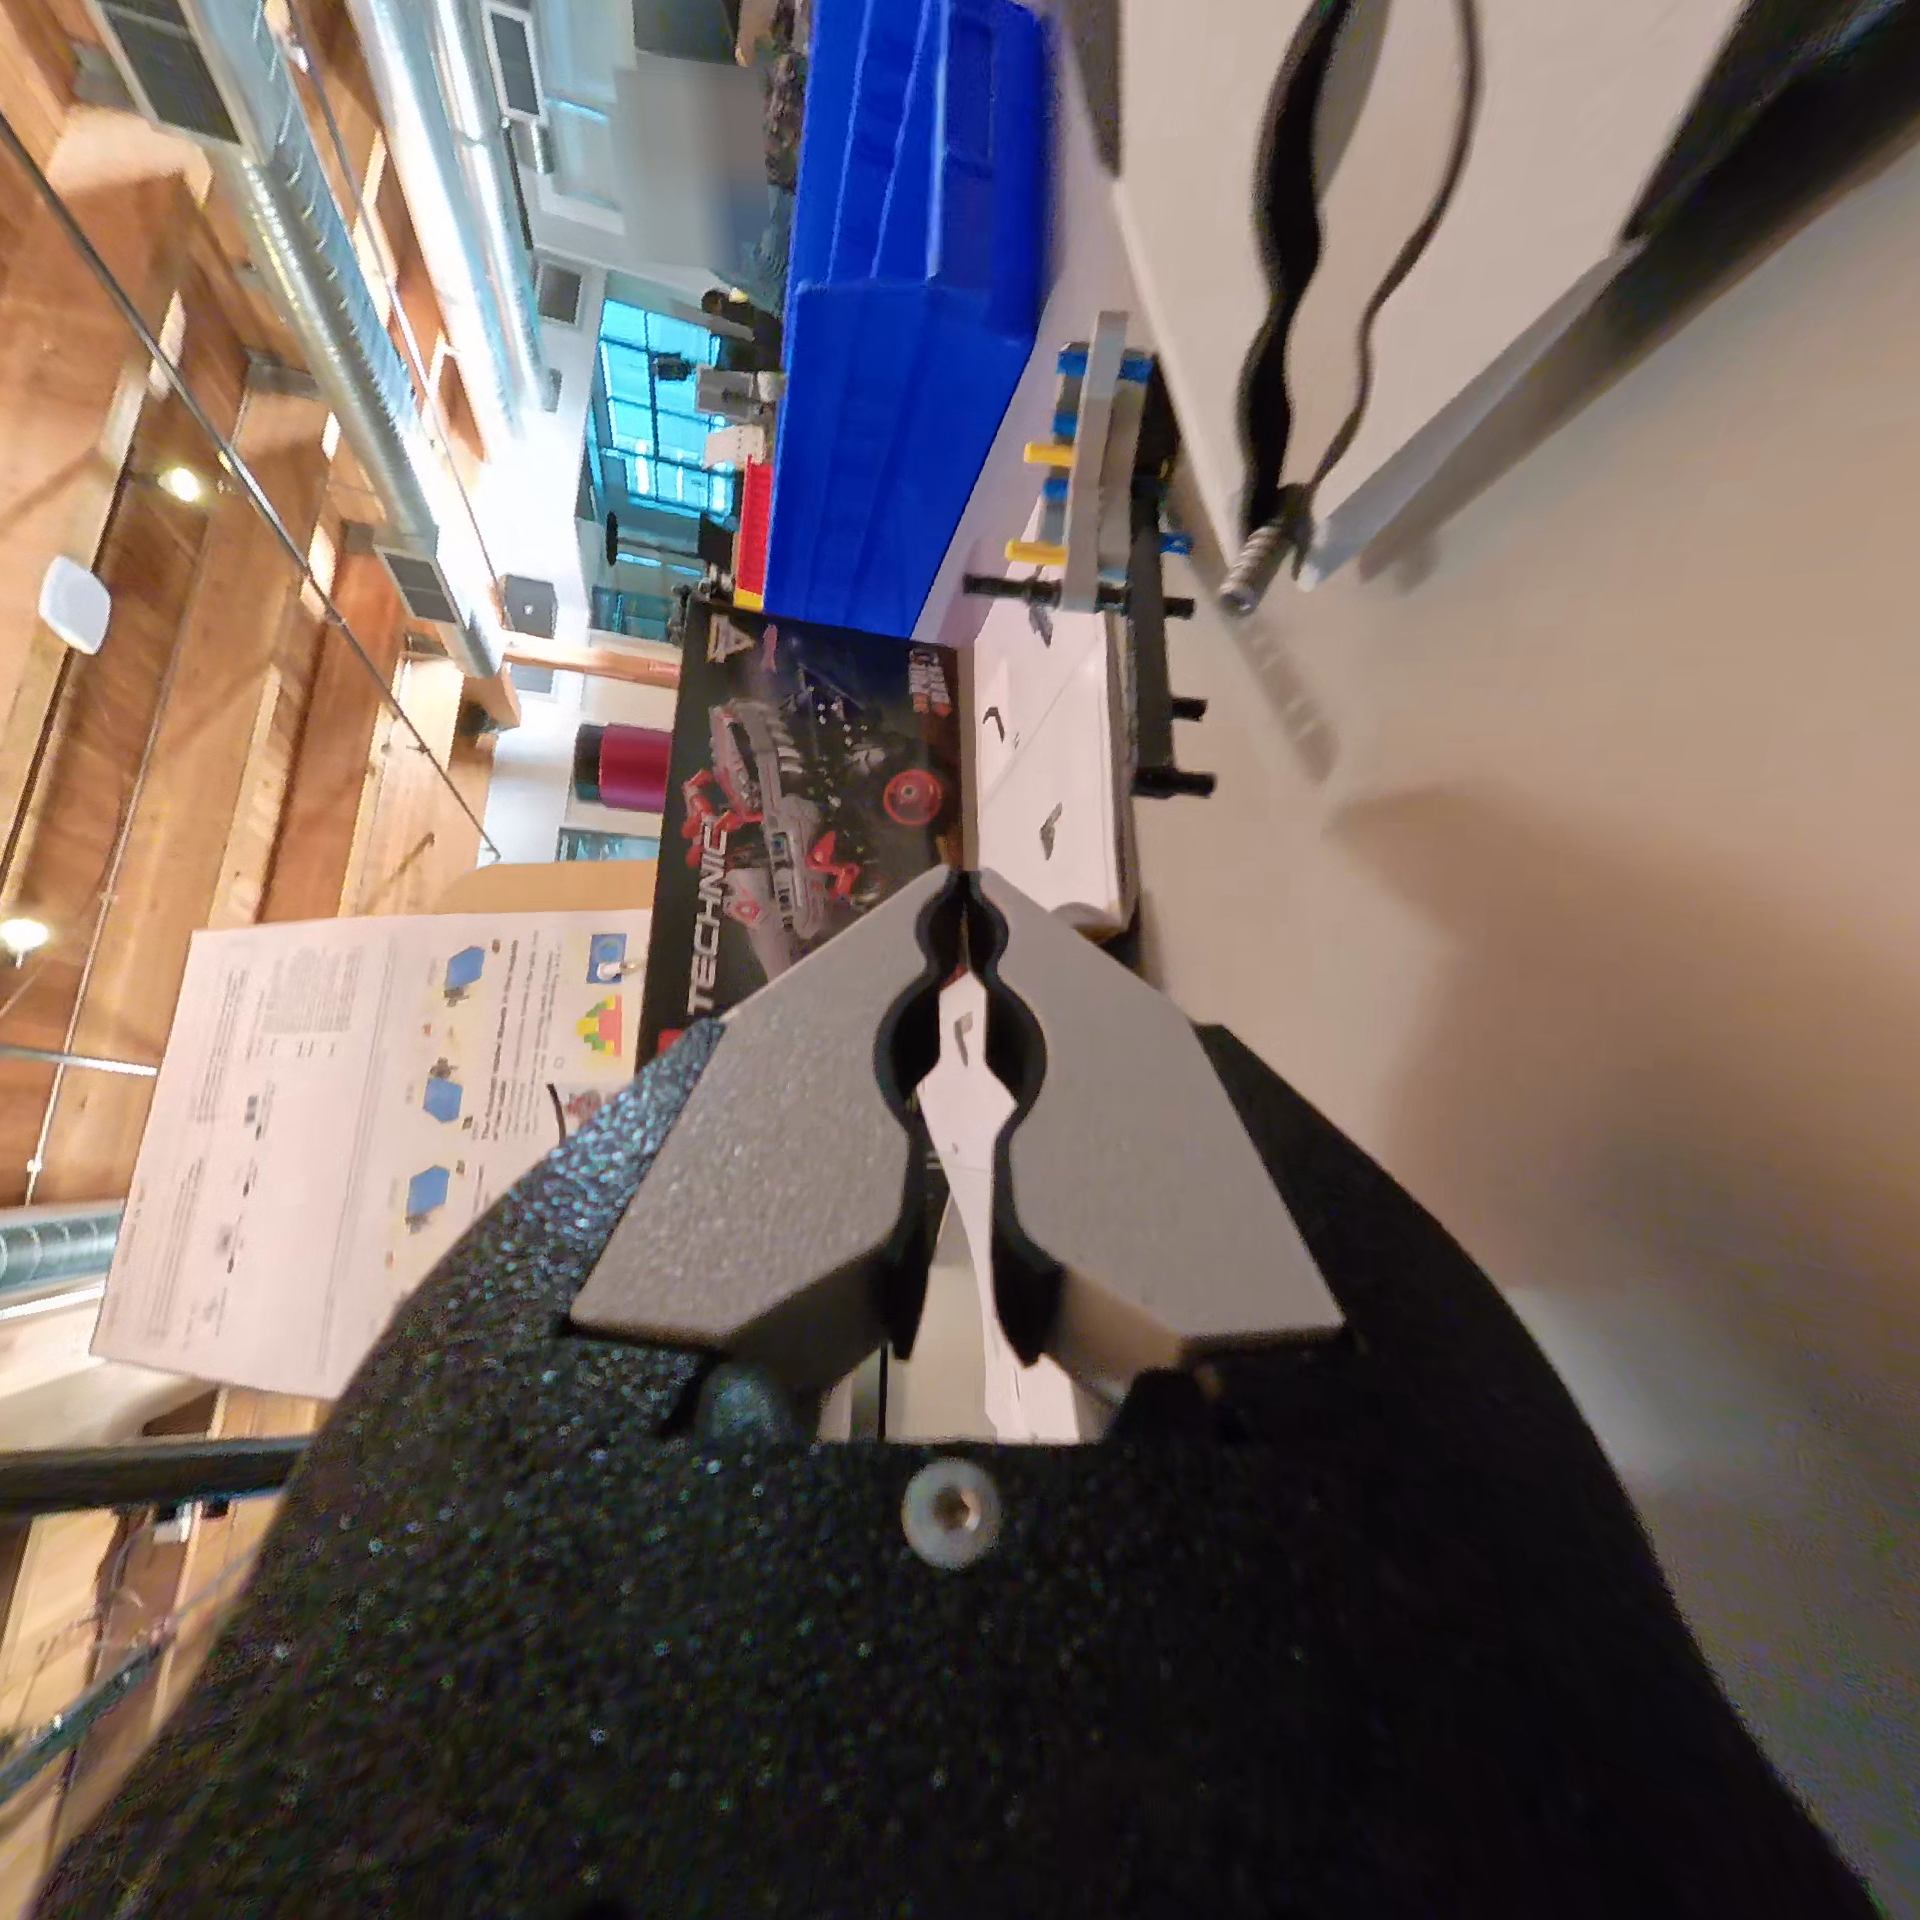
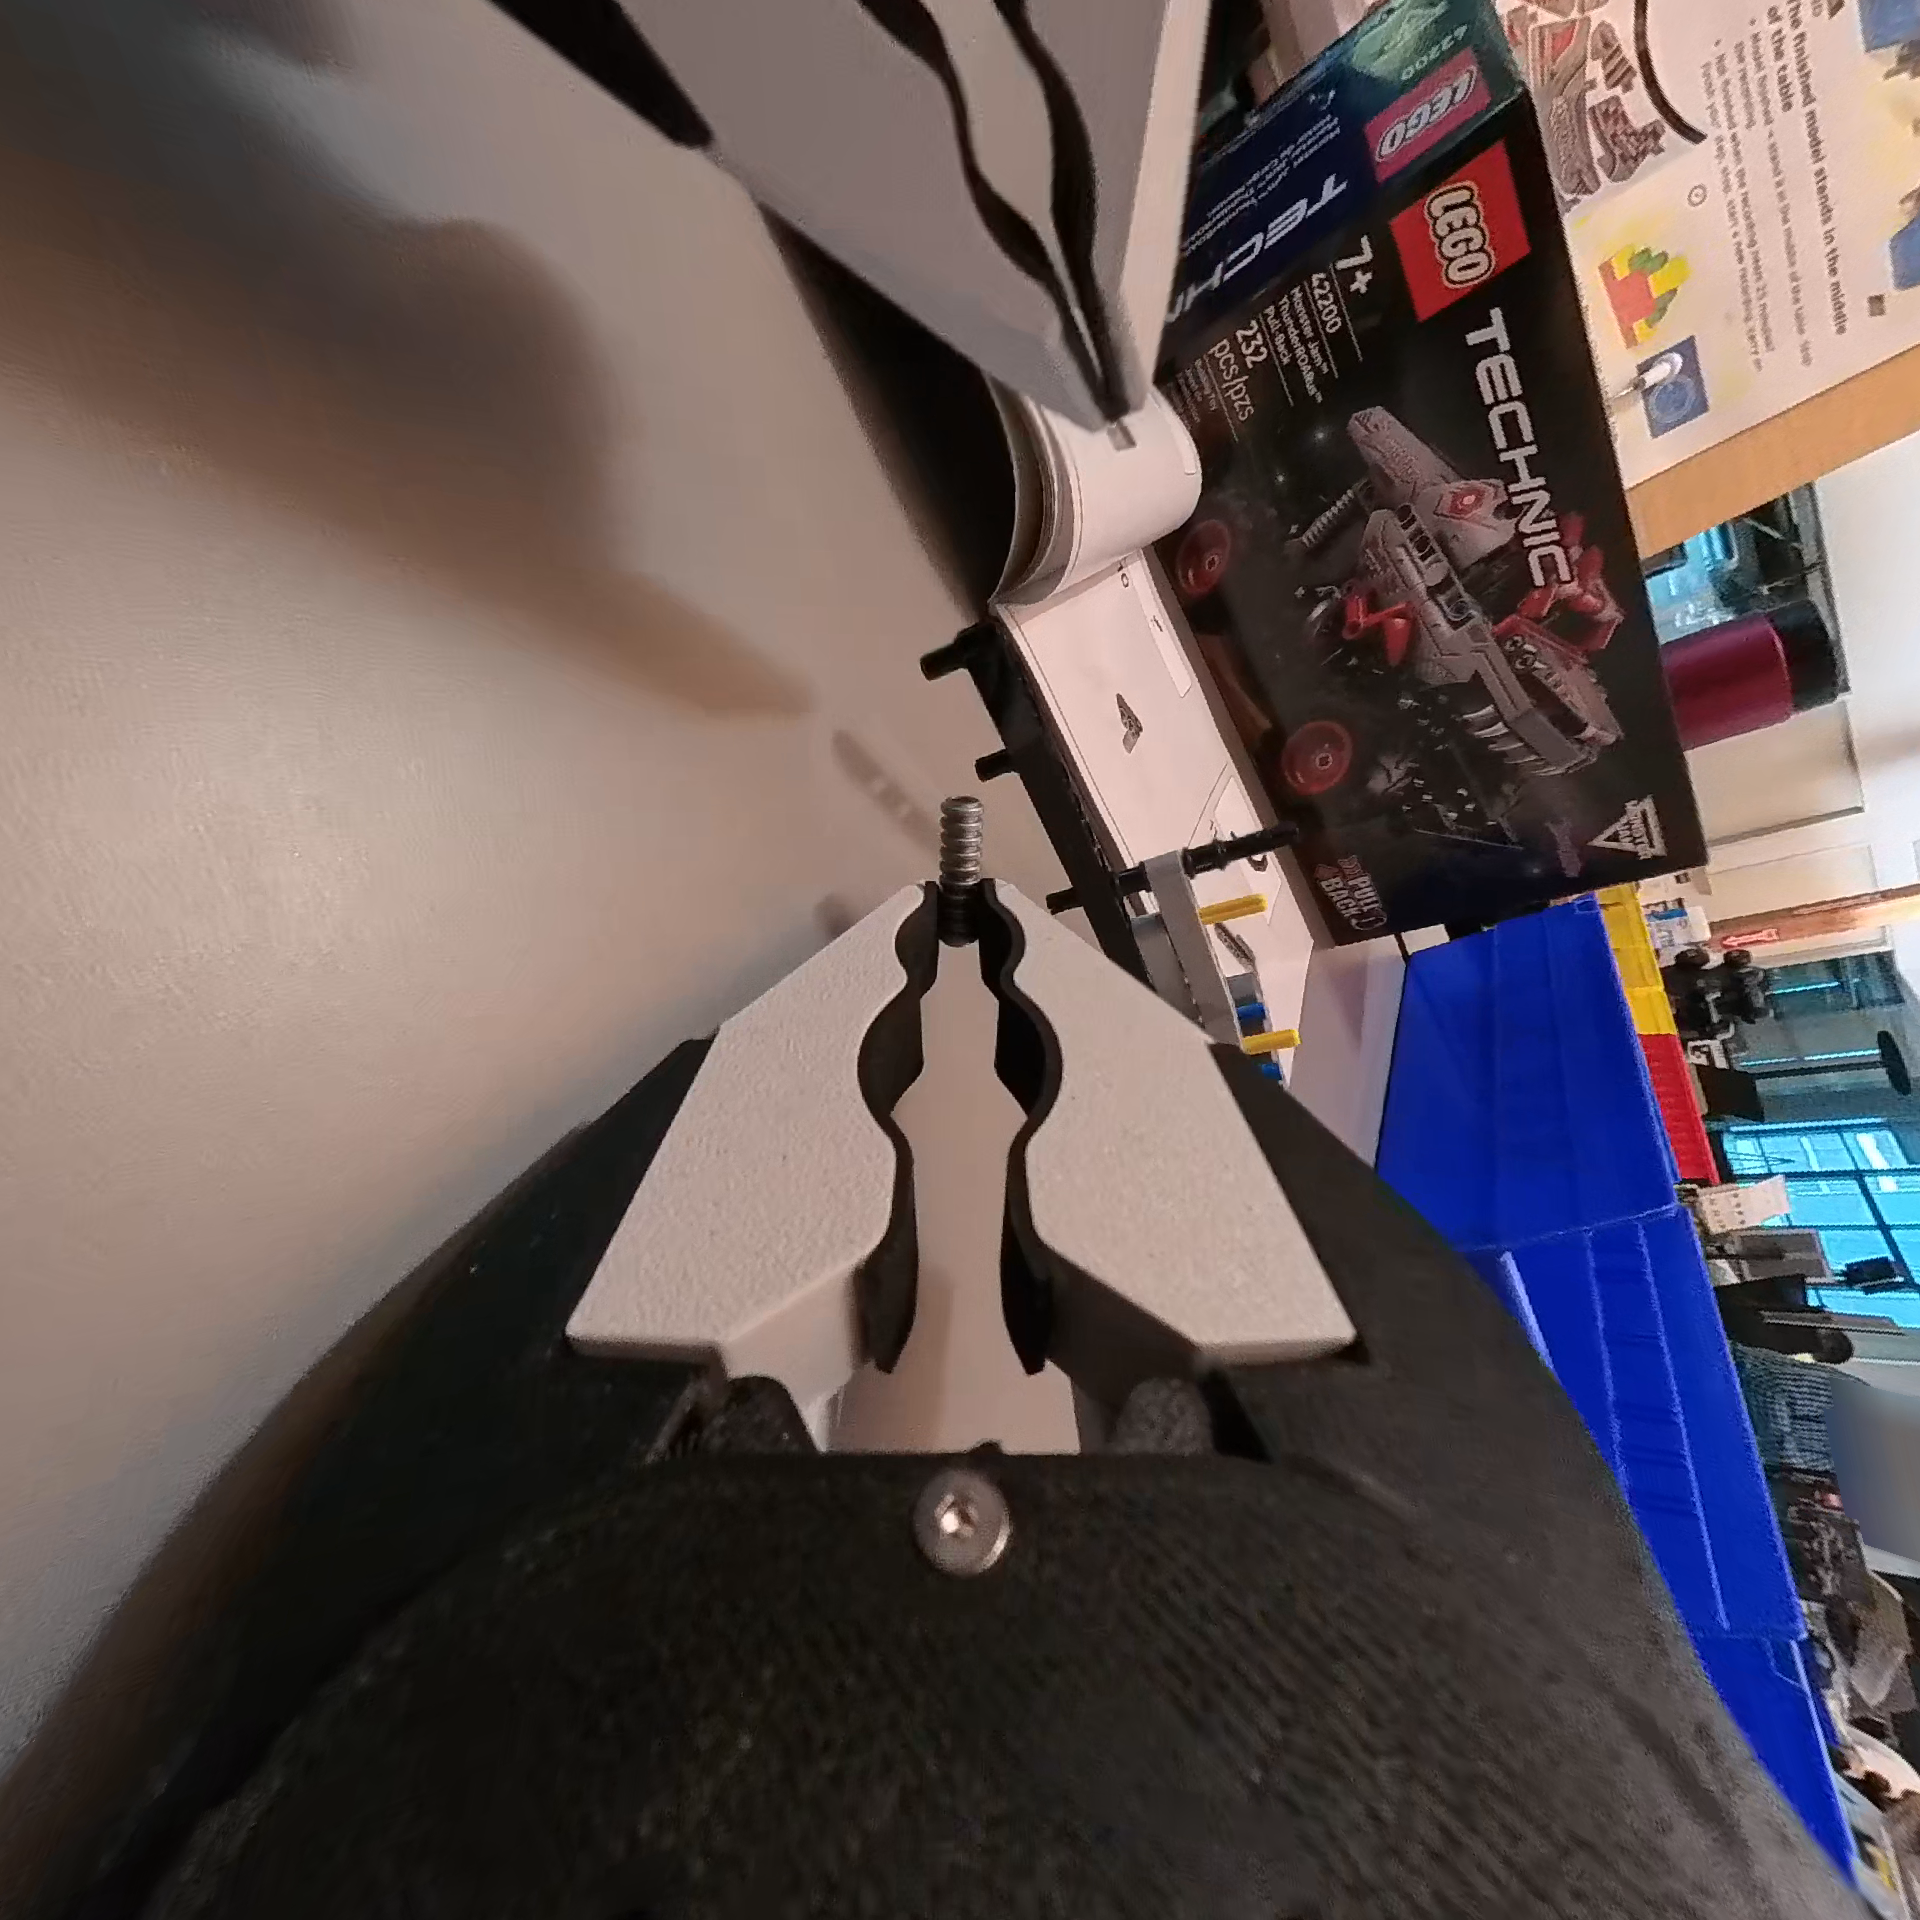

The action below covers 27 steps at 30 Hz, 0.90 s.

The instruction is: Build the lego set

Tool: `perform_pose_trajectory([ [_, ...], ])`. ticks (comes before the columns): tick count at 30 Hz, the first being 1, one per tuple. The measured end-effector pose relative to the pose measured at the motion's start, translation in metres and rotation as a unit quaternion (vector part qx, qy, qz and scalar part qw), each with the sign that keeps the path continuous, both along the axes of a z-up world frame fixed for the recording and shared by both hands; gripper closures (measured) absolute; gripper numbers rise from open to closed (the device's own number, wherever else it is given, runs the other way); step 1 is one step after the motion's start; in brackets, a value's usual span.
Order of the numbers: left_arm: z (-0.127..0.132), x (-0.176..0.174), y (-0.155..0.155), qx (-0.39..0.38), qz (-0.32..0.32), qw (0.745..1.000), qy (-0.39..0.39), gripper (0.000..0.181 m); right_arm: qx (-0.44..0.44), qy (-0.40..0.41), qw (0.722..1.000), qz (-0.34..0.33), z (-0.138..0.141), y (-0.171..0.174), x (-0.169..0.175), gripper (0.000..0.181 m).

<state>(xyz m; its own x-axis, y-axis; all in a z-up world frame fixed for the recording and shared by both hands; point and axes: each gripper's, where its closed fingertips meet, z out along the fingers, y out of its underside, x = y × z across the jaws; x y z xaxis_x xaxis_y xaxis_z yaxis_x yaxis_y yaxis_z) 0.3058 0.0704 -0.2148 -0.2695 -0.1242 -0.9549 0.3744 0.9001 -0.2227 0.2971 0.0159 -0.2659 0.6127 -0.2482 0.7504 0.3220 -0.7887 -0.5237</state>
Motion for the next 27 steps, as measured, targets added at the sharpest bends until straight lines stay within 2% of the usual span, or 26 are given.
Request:
perform_pose_trajectory([
  [9,0.011,0.013,0.030,-0.056,0.060,0.997,-0.011,0.181,-0.023,-0.054,0.998,0.022,0.001,0.006,-0.001,0.177],
  [12,0.012,0.011,0.046,-0.075,0.101,0.992,-0.006,0.181,-0.036,-0.082,0.996,0.030,0.001,0.009,-0.001,0.176],
  [15,0.010,-0.001,0.071,-0.143,0.165,0.976,0.023,0.181,-0.017,-0.098,0.995,0.027,0.009,0.008,0.002,0.160],
  [17,0.008,-0.017,0.093,-0.202,0.218,0.954,0.036,0.181,-0.001,-0.097,0.995,0.040,0.012,0.009,-0.001,0.156],
  [22,0.023,-0.082,0.155,-0.299,0.352,0.887,0.017,0.181,0.015,-0.150,0.988,0.037,0.025,0.007,-0.001,0.126],
  [25,0.034,-0.147,0.192,-0.357,0.418,0.836,0.000,0.181,0.030,-0.172,0.983,0.049,0.033,0.008,-0.006,0.109],
  [27,0.032,-0.208,0.217,-0.390,0.472,0.791,-0.013,0.179,0.036,-0.173,0.983,0.044,0.036,0.011,-0.004,0.103],
])
